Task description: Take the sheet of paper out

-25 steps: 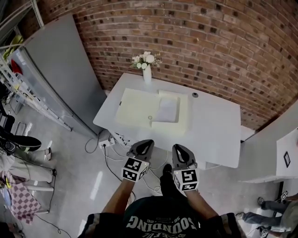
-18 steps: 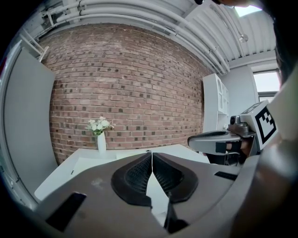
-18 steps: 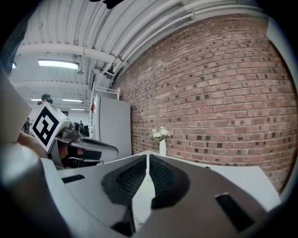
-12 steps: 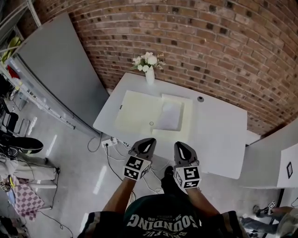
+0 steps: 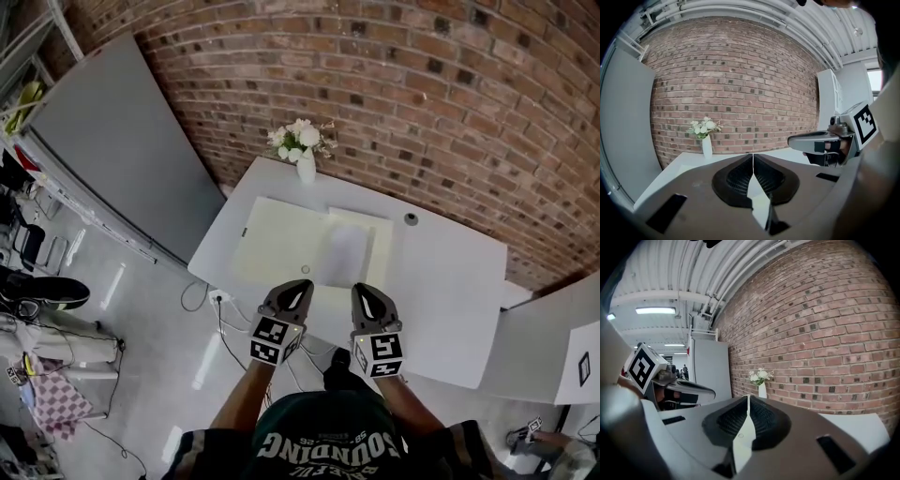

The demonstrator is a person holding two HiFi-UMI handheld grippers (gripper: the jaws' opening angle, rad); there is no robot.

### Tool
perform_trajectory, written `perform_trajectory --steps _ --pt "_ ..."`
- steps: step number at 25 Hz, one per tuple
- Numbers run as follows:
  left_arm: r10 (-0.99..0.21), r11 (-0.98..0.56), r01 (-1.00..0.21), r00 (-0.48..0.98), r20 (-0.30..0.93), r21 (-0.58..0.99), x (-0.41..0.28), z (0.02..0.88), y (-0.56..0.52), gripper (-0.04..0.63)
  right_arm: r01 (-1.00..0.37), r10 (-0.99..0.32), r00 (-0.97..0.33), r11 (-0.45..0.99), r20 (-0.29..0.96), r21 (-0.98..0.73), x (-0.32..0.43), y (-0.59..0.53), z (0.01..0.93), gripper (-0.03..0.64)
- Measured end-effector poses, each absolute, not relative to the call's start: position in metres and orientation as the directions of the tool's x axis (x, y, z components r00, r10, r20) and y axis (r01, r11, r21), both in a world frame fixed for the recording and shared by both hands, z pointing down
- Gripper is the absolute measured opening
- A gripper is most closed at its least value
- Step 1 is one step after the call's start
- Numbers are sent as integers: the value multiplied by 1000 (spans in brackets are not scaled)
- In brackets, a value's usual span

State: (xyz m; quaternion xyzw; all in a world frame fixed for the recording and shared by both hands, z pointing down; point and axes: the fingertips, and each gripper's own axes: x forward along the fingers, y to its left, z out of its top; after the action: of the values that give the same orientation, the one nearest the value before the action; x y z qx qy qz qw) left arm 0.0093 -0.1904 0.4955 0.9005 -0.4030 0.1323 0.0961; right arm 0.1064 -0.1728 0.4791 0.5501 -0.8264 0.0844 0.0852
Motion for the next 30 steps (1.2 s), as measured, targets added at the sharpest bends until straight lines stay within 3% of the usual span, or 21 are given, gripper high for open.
perform_trajectory --steps 14,30 --pt "-716 -622 -778 612 337 90 28 505 -251 14 -914 -878 -402 402 258 -56 132 -228 482 72" --pt "-597 -738 -663 729 336 126 57 517 -307 15 -965 -920 -260 258 293 -44 145 -266 494 72"
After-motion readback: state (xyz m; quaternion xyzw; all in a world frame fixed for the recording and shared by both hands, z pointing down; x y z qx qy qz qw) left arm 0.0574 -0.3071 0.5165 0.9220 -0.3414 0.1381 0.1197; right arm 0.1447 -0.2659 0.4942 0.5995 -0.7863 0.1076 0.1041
